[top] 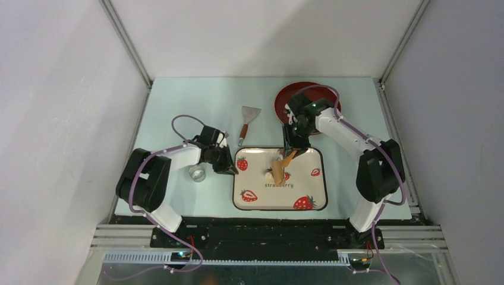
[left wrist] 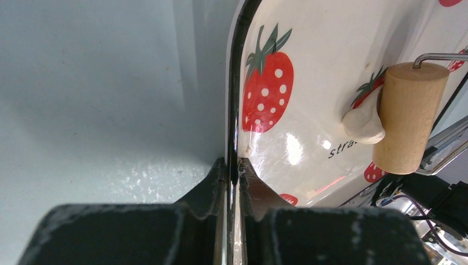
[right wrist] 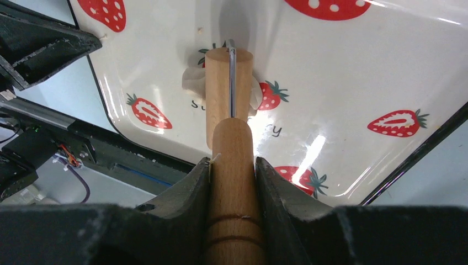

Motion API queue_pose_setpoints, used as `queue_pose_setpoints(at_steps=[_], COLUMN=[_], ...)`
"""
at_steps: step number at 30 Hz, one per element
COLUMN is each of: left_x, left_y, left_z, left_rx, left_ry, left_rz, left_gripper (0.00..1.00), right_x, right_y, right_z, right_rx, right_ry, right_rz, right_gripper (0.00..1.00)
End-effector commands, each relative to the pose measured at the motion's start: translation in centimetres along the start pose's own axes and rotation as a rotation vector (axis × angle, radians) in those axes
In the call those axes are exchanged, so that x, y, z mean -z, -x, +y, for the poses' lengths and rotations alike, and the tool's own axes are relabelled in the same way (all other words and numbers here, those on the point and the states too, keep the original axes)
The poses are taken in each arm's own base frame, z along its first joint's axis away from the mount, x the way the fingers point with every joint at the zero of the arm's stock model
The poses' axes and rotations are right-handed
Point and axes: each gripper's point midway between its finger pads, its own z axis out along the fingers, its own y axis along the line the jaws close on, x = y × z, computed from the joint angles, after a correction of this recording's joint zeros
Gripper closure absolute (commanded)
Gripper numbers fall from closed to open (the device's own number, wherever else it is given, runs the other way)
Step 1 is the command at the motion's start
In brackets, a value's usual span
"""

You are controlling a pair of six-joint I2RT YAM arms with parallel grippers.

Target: Roll out the dumpling wrappers from the dough

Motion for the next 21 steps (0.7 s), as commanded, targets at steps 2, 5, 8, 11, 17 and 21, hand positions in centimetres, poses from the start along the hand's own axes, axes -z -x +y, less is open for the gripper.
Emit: queue_pose_setpoints(at_steps=[2, 5, 8, 11, 17, 21], left_x=[-1.3, -1.3, -1.3, -1.2, -1.2, -1.1], left_y=[-1.7, -1.6, -1.5, -1.4, -1.4, -1.3], left_z=[3.5, 3.6, 3.6, 3.6, 3.7, 3.6], left_rx=[-0.038, -0.043, -0.050, -0.059, -0.076, -0.086], left_ry=[0.140, 0.143, 0.144, 0.148, 0.150, 0.151], left_rz=[0.052, 0.047, 0.044, 0.045, 0.057, 0.054], left_gripper=[1.00, 1.00, 1.00, 1.00, 1.00, 1.00], right_x=[2.4, 2.8, 3.1, 3.9, 5.7, 6.8], right_y=[2.9, 2.7, 2.6, 2.5, 2.7, 3.0], right_z=[-2.0, -3.3, -4.2, -4.1, -2.5, -0.4], right_rx=[0.046, 0.058, 0.073, 0.097, 0.169, 0.223], right_ry=[-0.058, -0.128, -0.171, -0.170, -0.092, -0.002], right_rz=[-0.178, -0.183, -0.200, -0.224, -0.297, -0.348], right_gripper=[1.00, 1.00, 1.00, 1.00, 1.00, 1.00])
